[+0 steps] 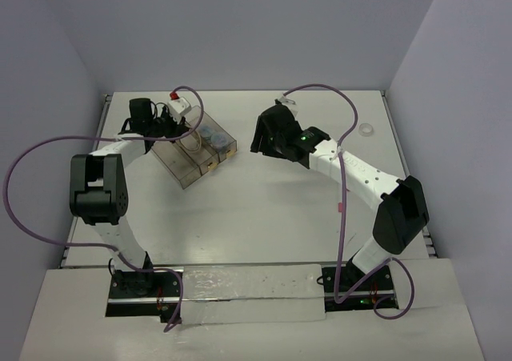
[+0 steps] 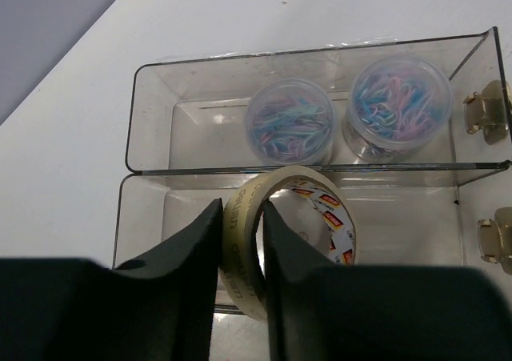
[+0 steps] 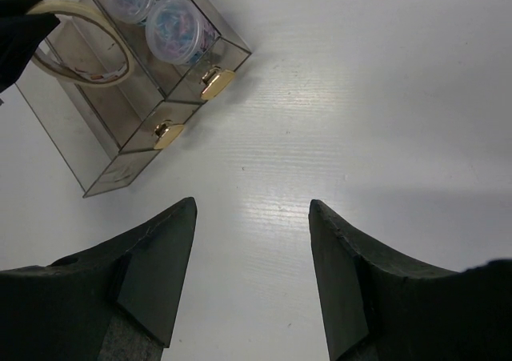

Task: Sort the stationery into containers
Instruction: Place the stationery in the storage box.

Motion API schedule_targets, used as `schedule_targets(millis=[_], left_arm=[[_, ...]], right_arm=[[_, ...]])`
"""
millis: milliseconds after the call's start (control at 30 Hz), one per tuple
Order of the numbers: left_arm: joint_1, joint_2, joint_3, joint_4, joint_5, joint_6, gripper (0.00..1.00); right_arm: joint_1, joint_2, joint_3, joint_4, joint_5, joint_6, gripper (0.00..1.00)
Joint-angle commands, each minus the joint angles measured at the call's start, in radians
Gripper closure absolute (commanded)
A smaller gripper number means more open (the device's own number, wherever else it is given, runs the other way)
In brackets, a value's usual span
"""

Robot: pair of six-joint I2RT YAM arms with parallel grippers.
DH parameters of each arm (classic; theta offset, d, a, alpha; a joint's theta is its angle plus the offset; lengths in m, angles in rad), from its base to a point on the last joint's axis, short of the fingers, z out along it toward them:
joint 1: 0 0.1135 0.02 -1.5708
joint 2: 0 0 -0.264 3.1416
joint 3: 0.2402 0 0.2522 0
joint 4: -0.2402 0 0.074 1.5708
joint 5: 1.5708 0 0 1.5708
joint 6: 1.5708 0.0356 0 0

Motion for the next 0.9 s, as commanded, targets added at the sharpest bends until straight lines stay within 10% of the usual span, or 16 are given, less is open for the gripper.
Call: schedule_targets(millis=[0, 133, 300, 867], left_arm=[[0.005, 0.046, 0.074, -0.004, -0.019, 0.003, 0.49], [0.005, 0.056, 0.085, -0.006, -0.042, -0.016, 0.26], [0.005, 0.048, 0.092, 0.033, -0.062, -0.067, 0.22], [0.005, -0.034, 0.074, -0.027, -0.088, -0.089, 0.58]], right_arm=[[-0.012, -0.039, -0.004, 0.028, 0.005, -0.018, 0.34], [-0.012, -0.033, -0.002, 0.027, -0.003, -0.02, 0.35], [-0.012, -0.031, 0.006, 0.02, -0.006, -0.03, 0.35], [-0.12, -0.118, -0.06, -0.007, -0.109, -0.081, 0.35]])
